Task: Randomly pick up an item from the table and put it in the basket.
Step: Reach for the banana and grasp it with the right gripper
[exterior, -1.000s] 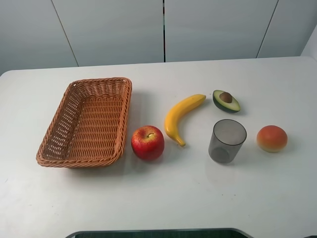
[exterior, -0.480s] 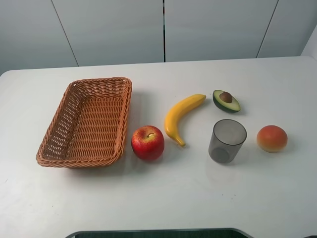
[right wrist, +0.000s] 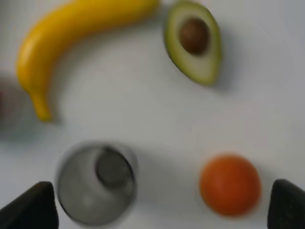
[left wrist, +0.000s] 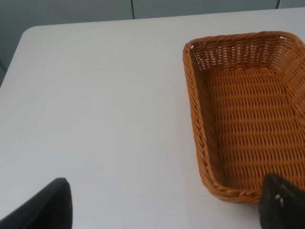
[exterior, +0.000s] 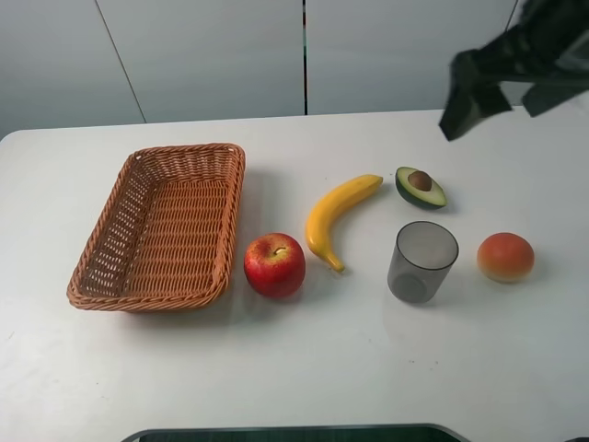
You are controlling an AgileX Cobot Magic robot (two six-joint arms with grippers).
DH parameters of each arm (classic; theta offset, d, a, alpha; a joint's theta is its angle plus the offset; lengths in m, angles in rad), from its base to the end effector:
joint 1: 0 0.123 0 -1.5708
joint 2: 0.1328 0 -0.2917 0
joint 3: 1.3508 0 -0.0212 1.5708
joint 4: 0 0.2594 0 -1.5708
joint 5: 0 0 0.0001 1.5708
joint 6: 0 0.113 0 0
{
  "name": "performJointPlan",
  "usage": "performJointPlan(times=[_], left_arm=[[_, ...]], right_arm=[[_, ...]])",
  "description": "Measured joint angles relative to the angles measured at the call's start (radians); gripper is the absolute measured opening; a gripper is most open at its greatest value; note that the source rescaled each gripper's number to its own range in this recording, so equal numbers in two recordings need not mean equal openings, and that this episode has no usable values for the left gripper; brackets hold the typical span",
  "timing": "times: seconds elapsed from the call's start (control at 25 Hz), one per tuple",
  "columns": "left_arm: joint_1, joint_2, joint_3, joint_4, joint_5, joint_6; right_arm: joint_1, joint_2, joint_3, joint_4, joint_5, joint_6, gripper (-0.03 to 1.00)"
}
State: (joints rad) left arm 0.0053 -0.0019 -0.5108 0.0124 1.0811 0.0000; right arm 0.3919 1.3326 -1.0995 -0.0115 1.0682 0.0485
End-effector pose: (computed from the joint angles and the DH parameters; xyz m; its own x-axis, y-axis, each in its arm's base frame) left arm 0.0130 0.0013 0.2726 -0.4629 0.0034 -0.8864 -0.0123 0.9999 0.0102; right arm 0.2485 0.1015 0.2904 -0.8815 -0.3178 -0.3493 -0.3411 0.9400 0.0056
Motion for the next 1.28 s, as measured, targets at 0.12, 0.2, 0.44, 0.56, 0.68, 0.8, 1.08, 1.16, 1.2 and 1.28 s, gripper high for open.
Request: performJointPlan(times=[0.12,0.2,0.44,0.56,0.68,0.8,1.08,1.16,1.2,1.28], left_arm=[[0.0,0.0,0.0,0.0,0.0,0.0],[0.0,0.0,0.0,0.0,0.0,0.0],[0.0,0.0,0.0,0.0,0.0,0.0],[0.0,0.0,0.0,0.0,0.0,0.0],[0.0,0.0,0.0,0.0,0.0,0.0],[0.0,0.0,0.0,0.0,0.0,0.0],[0.0,0.0,0.0,0.0,0.0,0.0],[0.0,0.0,0.0,0.0,0.0,0.0],[0.0,0.0,0.0,0.0,0.0,0.0],[0.0,0.0,0.0,0.0,0.0,0.0]], right_arm=[[0.05,0.154,-0.125,0.025,-0.031,0.091,0.94],[0.071,0.254,-0.211,0.049,-0.053,0.129,0.94],[0.11,0.473,-0.367,0.088,-0.089,0.339,0.94],[0.11,0.545,-0.372,0.1,-0.116,0.422,0.94],[0.115,0.603,-0.374,0.071,-0.129,0.492,0.94],[0.115,0.648,-0.374,0.042,-0.163,0.558,0.94],[0.156,0.724,-0.379,0.022,-0.239,0.675,0.94],[0.165,0.749,-0.379,0.022,-0.252,0.708,0.93],[0.165,0.758,-0.379,0.022,-0.252,0.722,0.91],[0.165,0.776,-0.379,0.011,-0.25,0.741,0.87]])
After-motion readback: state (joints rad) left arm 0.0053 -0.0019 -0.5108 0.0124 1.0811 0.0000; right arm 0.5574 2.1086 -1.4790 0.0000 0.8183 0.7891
